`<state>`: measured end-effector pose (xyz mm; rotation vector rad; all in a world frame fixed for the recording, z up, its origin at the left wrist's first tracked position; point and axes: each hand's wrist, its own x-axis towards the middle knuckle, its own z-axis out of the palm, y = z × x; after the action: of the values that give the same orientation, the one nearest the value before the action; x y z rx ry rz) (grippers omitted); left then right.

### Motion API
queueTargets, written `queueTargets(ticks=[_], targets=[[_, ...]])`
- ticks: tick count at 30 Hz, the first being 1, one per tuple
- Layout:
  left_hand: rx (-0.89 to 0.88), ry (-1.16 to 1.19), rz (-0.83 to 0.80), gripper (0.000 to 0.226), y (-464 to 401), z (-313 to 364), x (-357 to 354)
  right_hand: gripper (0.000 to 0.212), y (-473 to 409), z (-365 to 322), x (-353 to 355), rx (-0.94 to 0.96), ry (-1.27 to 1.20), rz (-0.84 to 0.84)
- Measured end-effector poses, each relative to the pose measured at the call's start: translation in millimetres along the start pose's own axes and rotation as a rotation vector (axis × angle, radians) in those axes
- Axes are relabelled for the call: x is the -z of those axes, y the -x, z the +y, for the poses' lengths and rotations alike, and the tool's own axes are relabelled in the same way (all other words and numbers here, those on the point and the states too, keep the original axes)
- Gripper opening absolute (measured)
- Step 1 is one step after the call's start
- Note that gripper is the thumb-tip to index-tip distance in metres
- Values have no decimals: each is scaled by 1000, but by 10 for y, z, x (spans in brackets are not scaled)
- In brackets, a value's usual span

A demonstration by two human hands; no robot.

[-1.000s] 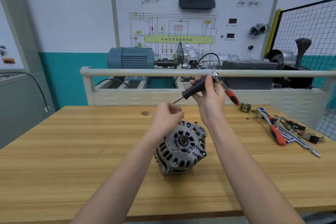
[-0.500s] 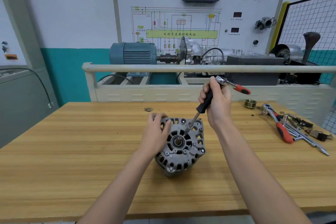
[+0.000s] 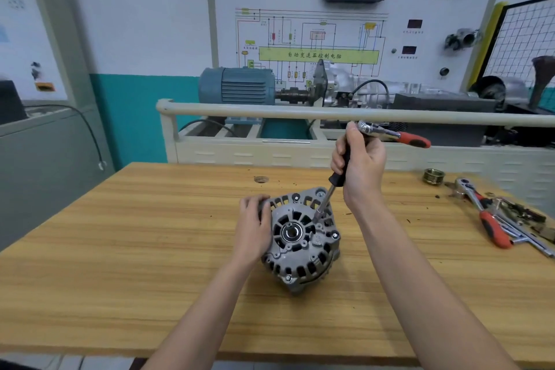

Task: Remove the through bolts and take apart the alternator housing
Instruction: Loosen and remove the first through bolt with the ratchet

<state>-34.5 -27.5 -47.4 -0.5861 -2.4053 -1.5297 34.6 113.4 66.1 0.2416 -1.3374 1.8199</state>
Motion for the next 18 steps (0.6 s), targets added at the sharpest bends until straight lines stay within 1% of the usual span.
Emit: queueTargets(ticks=[4, 8, 12, 18], targets=[[-80, -17, 6, 32, 31, 159, -102, 32, 10, 8, 31, 33, 41, 15], [-160, -94, -40, 31, 33, 370, -241, 37, 24, -13, 102, 52, 63, 51], [-164, -121, -66, 31, 10, 448, -291, 35, 54, -46, 223, 65, 85, 87], [-141, -27, -93, 33, 29, 402, -167, 32, 59, -120, 245, 94, 36, 145]])
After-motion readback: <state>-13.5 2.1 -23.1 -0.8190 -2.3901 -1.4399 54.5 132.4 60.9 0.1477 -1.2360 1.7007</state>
